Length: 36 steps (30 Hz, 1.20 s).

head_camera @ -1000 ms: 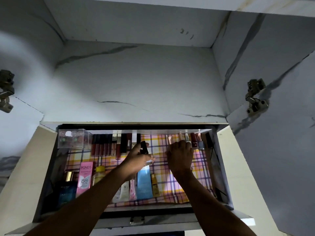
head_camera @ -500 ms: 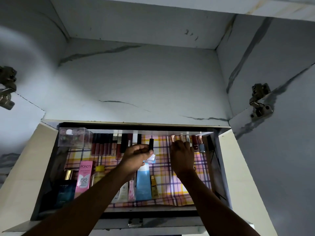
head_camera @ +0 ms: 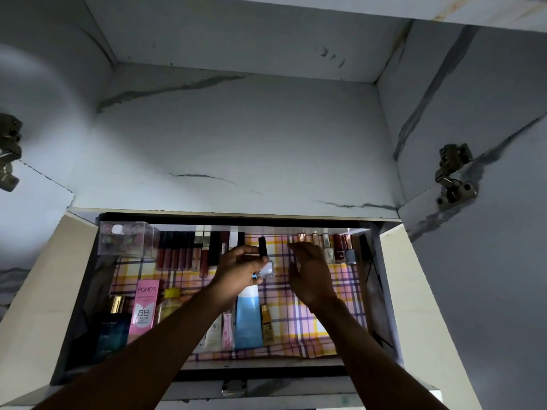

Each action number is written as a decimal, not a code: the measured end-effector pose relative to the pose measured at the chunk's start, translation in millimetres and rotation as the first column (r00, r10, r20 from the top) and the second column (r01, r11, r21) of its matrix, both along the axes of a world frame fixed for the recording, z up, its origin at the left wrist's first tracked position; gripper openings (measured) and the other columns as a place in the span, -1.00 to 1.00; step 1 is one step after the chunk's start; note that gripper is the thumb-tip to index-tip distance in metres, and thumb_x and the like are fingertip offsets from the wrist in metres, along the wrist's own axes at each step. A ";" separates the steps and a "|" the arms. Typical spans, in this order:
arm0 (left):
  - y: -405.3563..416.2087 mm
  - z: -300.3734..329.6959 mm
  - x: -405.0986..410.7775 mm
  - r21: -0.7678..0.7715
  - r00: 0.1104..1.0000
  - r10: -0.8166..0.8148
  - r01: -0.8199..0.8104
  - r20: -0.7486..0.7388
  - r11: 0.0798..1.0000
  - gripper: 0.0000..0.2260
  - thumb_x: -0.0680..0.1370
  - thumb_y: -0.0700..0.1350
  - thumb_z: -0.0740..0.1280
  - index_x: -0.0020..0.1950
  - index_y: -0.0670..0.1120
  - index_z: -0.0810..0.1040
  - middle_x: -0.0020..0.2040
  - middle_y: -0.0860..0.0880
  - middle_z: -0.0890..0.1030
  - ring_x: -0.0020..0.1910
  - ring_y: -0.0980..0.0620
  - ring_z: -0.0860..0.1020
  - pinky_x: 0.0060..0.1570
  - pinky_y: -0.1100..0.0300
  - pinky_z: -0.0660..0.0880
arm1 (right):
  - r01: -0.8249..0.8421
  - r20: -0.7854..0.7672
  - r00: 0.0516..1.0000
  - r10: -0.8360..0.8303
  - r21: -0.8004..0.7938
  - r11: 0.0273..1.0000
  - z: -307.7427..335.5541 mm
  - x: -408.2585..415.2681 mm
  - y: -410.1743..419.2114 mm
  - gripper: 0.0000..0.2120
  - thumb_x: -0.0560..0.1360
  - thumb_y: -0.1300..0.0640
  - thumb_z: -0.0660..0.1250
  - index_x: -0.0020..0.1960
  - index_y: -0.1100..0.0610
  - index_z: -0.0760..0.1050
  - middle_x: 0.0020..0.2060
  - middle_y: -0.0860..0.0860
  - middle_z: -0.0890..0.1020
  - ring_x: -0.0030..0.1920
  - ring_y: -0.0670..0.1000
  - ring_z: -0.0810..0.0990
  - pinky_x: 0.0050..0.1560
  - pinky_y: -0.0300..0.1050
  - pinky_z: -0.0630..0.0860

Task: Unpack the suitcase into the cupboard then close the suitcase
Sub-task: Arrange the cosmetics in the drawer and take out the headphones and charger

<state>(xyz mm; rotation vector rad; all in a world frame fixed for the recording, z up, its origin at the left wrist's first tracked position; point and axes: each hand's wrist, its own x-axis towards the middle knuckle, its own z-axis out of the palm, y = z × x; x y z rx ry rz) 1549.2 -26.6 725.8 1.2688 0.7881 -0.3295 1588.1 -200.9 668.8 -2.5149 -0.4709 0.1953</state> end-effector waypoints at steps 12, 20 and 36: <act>-14.4 -36.4 10.0 0.384 0.982 -0.187 0.163 0.024 0.909 -0.82 0.50 -0.13 0.44 0.08 -0.13 0.60 -0.06 -0.06 0.66 -0.18 0.00 0.62 -0.16 0.18 0.56 | -0.077 -0.131 0.986 0.107 0.214 0.974 7.8 -18.5 8.8 -0.64 0.44 0.18 0.41 0.21 0.01 0.49 0.07 -0.12 0.49 0.08 -0.09 0.52 0.06 -0.20 0.50; -5.5 -45.0 6.1 0.826 0.382 -0.819 0.532 -0.429 -0.184 -0.47 0.63 -0.13 0.10 0.57 -0.17 0.03 0.58 -0.16 0.04 0.55 -0.09 0.05 0.49 0.15 0.05 | -0.054 0.154 0.985 0.082 -0.176 0.983 -10.0 10.7 -9.9 -0.68 0.33 0.19 0.48 0.07 0.04 0.60 0.09 0.05 0.56 0.15 0.11 0.44 0.06 0.00 0.49; -10.6 -68.1 2.6 0.792 0.385 -0.805 0.589 -0.451 -0.162 -0.49 0.60 -0.18 0.14 0.54 -0.22 0.15 0.58 -0.21 0.00 0.56 -0.16 -0.03 0.51 -0.01 0.00 | -0.139 0.144 0.969 0.200 -0.352 0.926 -32.9 8.2 -9.9 -0.60 0.36 0.18 0.44 0.20 0.05 0.54 0.15 0.02 0.58 0.19 0.14 0.48 0.11 0.11 0.48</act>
